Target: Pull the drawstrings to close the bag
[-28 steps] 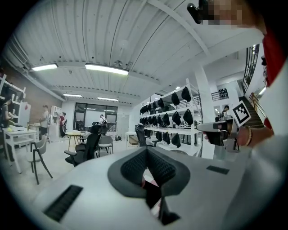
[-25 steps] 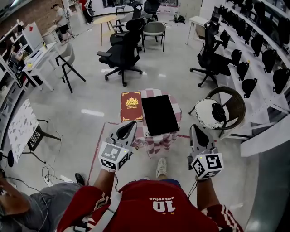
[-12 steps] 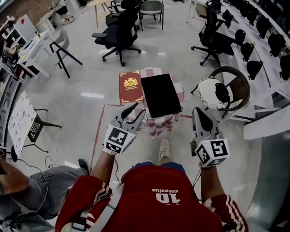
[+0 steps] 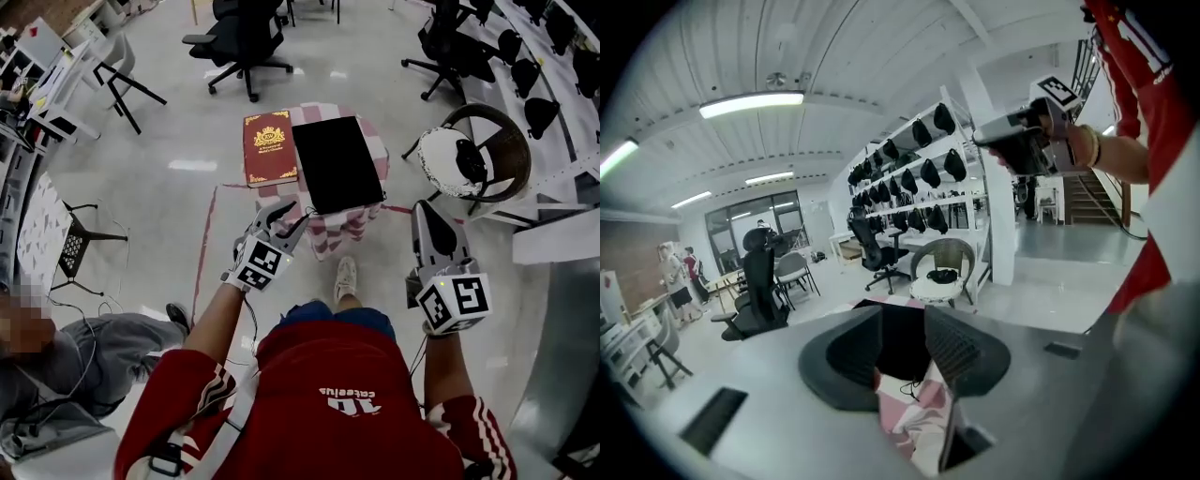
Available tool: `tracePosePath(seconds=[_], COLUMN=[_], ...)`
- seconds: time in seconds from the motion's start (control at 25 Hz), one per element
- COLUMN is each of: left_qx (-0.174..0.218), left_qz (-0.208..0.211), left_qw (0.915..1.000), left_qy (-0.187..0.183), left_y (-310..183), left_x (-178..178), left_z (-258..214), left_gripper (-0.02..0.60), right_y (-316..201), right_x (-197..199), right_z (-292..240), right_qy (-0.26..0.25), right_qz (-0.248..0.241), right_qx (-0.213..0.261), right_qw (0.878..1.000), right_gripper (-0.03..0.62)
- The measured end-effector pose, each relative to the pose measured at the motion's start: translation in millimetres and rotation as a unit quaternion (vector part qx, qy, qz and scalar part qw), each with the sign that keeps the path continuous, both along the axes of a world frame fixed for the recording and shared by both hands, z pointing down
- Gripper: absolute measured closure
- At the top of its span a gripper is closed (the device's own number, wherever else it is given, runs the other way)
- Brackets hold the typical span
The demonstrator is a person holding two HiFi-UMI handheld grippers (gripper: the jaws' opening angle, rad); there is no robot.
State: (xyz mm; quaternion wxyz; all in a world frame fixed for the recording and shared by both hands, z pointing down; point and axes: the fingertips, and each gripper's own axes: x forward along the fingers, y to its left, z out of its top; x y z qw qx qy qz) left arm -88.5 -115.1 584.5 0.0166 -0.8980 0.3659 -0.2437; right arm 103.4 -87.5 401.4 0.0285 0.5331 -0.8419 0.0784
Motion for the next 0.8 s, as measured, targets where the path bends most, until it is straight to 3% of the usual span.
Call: tracePosePath(seconds=[0.24,0.44,0.56,0.8], left_qx=[-0.073,-0.15,-0.198,-0.293], left_qz=[-0.019,-0.071,-0.105,-0.166], left_qw=[0.9971,0.985,0.9714,0.9305], left_qy=[0.006,0.047,0.079,0.144], left_y=[-13.1,-32.6,-43.3,-61.9], left_x=[-1.2,-5.8,-7.5,-12.0], left_z=[73.9,124.9,152.6,206.2], left_gripper=[0.451,0.451,0.451,0.451], right_y=[-1.6,-5.8,-8.8,-21.1], right_x=[11.7,24.2,33.4,51.9], right_z=[12.3,22.6,30.8,45.9], right_qy=[0.005,0.008,0.009,0.011], right_qz=[0.012,0.024,0.031,0.044], right_qx=[-0.006,-0.014,-0.022,-0.04], right_qw=[1.0,1.0,0.999,0.998], right_gripper=[0.579,0.579,0.579,0.579])
